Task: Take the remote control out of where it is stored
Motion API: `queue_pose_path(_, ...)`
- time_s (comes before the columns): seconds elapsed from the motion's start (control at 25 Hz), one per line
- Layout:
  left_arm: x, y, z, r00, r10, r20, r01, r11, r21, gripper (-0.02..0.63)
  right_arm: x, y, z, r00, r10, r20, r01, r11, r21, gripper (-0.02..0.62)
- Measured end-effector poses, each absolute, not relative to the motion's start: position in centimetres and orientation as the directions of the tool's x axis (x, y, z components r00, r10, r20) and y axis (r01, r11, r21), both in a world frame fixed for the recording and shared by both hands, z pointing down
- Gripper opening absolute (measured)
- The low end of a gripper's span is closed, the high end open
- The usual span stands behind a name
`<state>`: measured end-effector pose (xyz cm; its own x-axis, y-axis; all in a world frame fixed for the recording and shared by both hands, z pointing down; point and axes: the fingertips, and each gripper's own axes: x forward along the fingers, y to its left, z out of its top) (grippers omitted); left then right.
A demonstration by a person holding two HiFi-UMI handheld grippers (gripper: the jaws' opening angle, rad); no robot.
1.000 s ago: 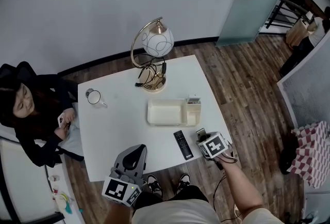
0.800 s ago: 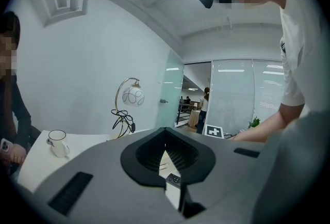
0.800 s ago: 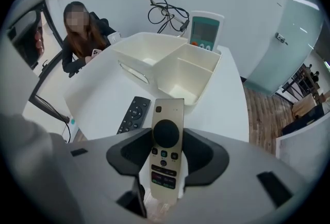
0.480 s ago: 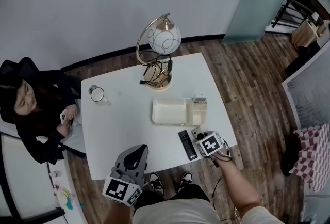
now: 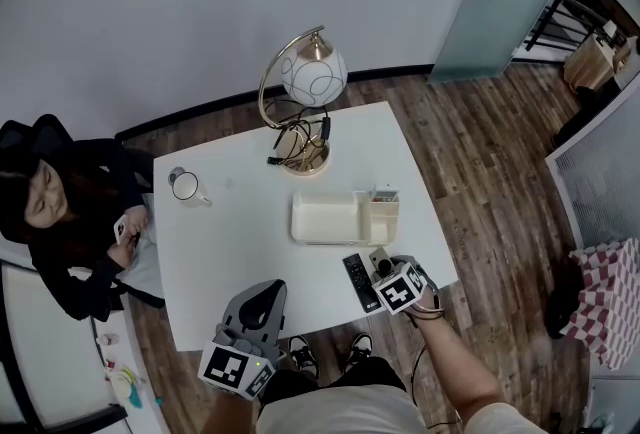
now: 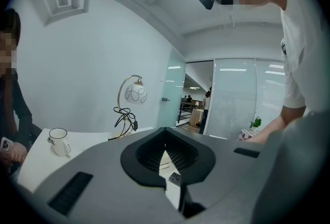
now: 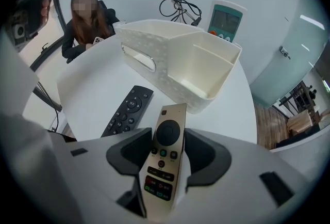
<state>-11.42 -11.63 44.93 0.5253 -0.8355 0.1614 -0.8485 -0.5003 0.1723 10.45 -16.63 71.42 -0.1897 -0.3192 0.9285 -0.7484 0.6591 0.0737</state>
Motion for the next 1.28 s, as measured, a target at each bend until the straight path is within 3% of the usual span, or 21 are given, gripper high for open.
queue_pose_path(0.56, -11.1, -11.4, 45.0, 0.531, -0.832, 0.162, -0.845, -0.505, 0.175, 0.006, 10.9, -16.6, 71.3, -0.212, -0.347, 0.914, -0.751, 0.656, 0.075, 0.249)
queue_pose_path(0.92, -10.7, -11.4, 44.2, 0.536, -0.831, 0.145, -0.841, -0.513, 0.170, 0.006, 9.5, -18.1, 62.5, -0.367, -0.511, 0.777, -0.804, 0.594, 0.011, 0.244)
queue_pose_path(1.0, -10.7, -11.4, 44.0, 0.538, -0.832, 0.138, -0.840, -0.515, 0.168, 0.006, 9.3, -18.5, 59.7, -0.402, -0.569, 0.718, -0.819, 0.573, -0.005, 0.214)
queue_pose_path(1.12, -10.6, -11.3, 43.7, 0.539, -0.833, 0.129, -0.840, -0.518, 0.164, 0.006, 9.2, -18.6, 55.8, -0.431, -0.651, 0.625, -0.837, 0.547, -0.008, 0.105)
queue_pose_path(1.28, -10.4, -11.2, 43.1, 0.542, -0.832, 0.120, -0.837, -0.523, 0.159, 0.006, 8.7, -17.9, 51.2, -0.483, -0.717, 0.503, -0.839, 0.544, -0.029, 0.044)
